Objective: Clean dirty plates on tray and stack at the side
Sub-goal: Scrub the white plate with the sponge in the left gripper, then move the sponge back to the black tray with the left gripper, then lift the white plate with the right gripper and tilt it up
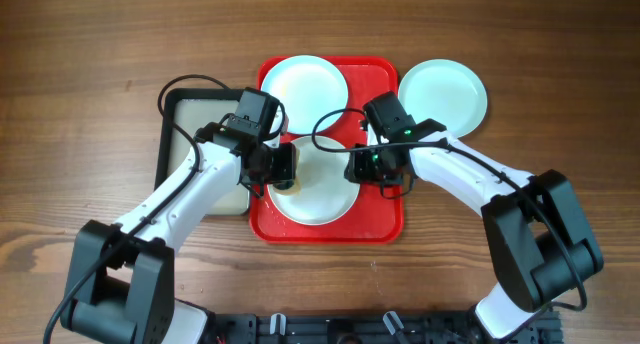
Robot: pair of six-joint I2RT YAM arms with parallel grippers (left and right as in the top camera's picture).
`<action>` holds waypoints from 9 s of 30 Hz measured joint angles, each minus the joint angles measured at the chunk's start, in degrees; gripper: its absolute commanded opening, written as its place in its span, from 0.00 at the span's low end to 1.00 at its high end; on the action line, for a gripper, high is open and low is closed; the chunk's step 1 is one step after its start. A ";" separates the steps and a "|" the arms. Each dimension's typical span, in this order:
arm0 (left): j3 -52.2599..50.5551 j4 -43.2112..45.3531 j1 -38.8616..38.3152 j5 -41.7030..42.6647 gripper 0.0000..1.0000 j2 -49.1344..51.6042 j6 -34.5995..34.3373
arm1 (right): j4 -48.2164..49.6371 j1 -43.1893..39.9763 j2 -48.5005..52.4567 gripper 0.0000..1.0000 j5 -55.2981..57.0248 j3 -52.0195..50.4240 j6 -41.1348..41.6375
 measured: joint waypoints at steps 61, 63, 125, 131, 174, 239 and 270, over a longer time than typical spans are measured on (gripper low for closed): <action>-5.70 18.36 -4.35 7.58 0.04 8.15 -8.98 | -0.11 -0.02 0.00 0.04 0.72 0.00 -0.31; -5.75 18.95 -5.49 8.28 0.04 8.17 -8.94 | -0.11 -0.02 0.00 0.04 0.70 0.00 -0.33; -4.31 17.51 -9.40 2.64 0.04 7.45 -5.88 | 0.20 0.37 0.00 0.04 0.26 0.00 -0.28; -4.31 18.25 -9.55 7.06 0.04 7.63 -6.36 | 0.22 0.37 0.00 0.04 0.24 0.00 -0.28; -4.76 5.14 22.21 -15.43 1.00 -6.45 6.99 | 0.46 0.37 0.00 0.14 -0.20 0.00 -0.31; -3.21 17.11 59.28 -14.71 1.00 -15.13 -4.28 | -1.88 5.29 -16.35 0.04 8.59 0.85 -0.98; -3.21 16.94 59.28 -14.64 1.00 -15.13 -4.28 | 28.46 23.04 6.82 0.04 35.50 22.60 -14.53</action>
